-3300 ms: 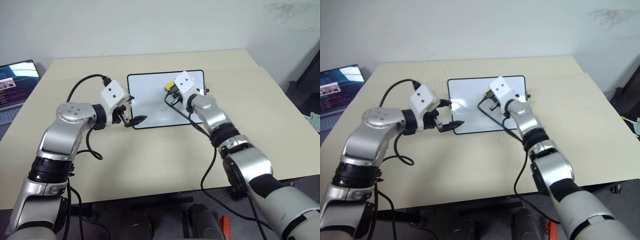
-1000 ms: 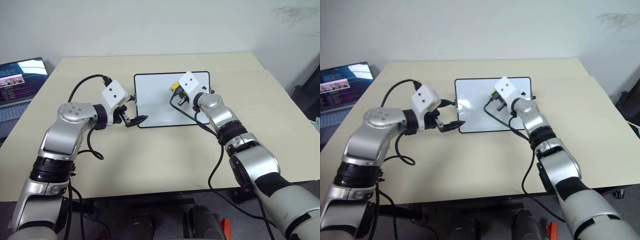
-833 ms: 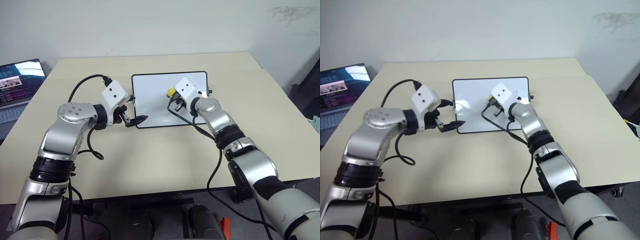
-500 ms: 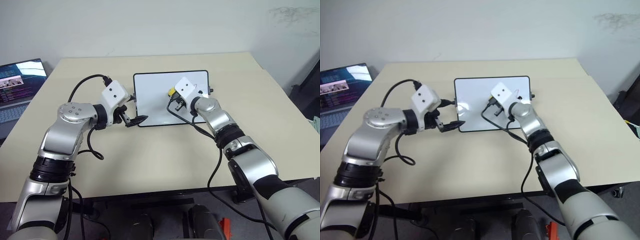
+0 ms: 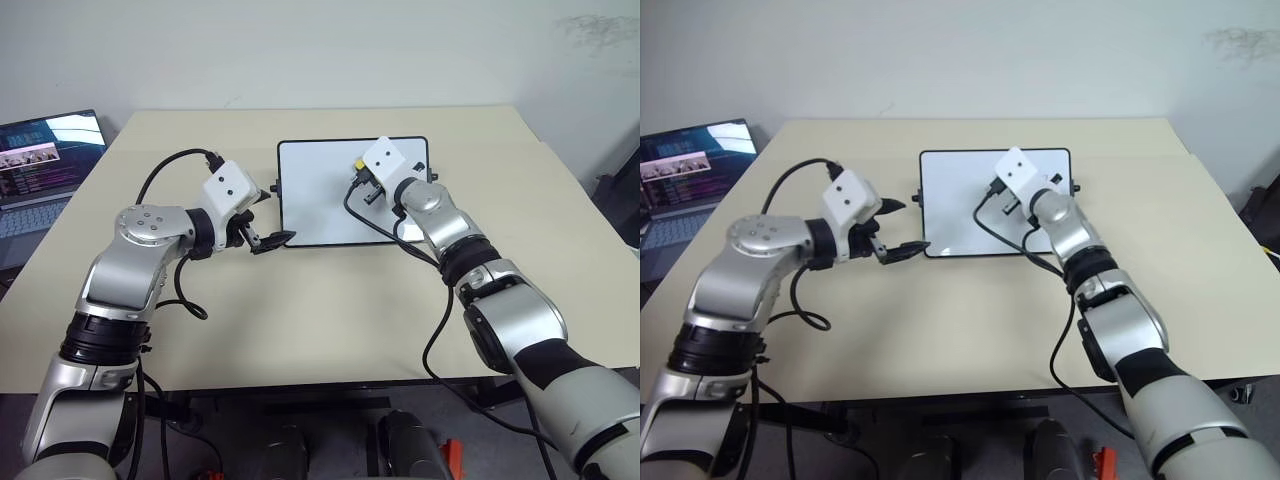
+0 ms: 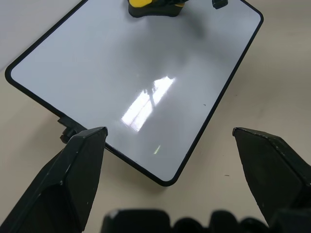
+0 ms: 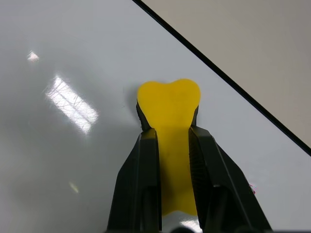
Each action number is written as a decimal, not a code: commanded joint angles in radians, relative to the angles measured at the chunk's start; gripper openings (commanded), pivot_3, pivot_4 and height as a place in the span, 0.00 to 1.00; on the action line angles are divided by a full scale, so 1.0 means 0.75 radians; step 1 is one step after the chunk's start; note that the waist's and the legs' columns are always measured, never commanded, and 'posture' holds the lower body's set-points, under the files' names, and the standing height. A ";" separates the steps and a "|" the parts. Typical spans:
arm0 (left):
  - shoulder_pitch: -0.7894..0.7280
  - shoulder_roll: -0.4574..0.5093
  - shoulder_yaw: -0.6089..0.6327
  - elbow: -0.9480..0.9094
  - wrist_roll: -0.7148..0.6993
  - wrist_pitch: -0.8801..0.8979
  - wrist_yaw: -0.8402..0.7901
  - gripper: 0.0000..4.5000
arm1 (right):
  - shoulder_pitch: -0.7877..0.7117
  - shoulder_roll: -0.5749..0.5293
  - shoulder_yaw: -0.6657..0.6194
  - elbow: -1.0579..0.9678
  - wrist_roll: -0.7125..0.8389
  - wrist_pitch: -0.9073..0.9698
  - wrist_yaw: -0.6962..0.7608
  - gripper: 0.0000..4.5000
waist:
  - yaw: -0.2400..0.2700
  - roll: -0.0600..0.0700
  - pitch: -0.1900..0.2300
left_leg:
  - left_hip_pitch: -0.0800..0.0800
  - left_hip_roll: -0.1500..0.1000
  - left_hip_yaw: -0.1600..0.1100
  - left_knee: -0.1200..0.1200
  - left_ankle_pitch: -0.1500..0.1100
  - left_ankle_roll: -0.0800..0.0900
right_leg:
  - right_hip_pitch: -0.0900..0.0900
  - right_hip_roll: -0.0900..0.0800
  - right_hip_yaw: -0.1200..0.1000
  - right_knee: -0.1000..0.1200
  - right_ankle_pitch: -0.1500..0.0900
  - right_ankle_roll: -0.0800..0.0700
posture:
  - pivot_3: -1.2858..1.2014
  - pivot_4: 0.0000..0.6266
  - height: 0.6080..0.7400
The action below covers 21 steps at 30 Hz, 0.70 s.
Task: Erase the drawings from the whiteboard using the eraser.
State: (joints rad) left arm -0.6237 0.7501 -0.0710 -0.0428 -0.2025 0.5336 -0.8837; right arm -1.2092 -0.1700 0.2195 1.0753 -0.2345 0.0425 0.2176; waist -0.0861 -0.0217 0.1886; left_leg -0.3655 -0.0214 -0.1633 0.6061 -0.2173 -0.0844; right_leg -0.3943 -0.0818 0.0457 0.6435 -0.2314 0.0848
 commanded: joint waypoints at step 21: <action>-0.032 0.019 0.040 -0.020 0.007 -0.029 0.006 1.00 | 0.172 -0.052 0.101 -0.231 -0.059 0.049 0.403 0.10 | -0.025 0.000 0.001 | -0.002 0.002 0.003 -0.017 0.000 0.000 | -0.013 0.000 0.000 0.000 0.003 0.005 | 0.52 0.24 1.00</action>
State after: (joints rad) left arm -0.6238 0.7503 -0.0711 -0.0416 -0.2009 0.5310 -0.8837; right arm -1.1212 -0.2147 0.2566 0.8969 -0.2569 0.0379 0.4672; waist -0.1045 -0.0218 0.1892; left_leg -0.3668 -0.0197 -0.1611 0.5927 -0.2173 -0.0846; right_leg -0.4041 -0.0818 0.0457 0.6437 -0.2298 0.0892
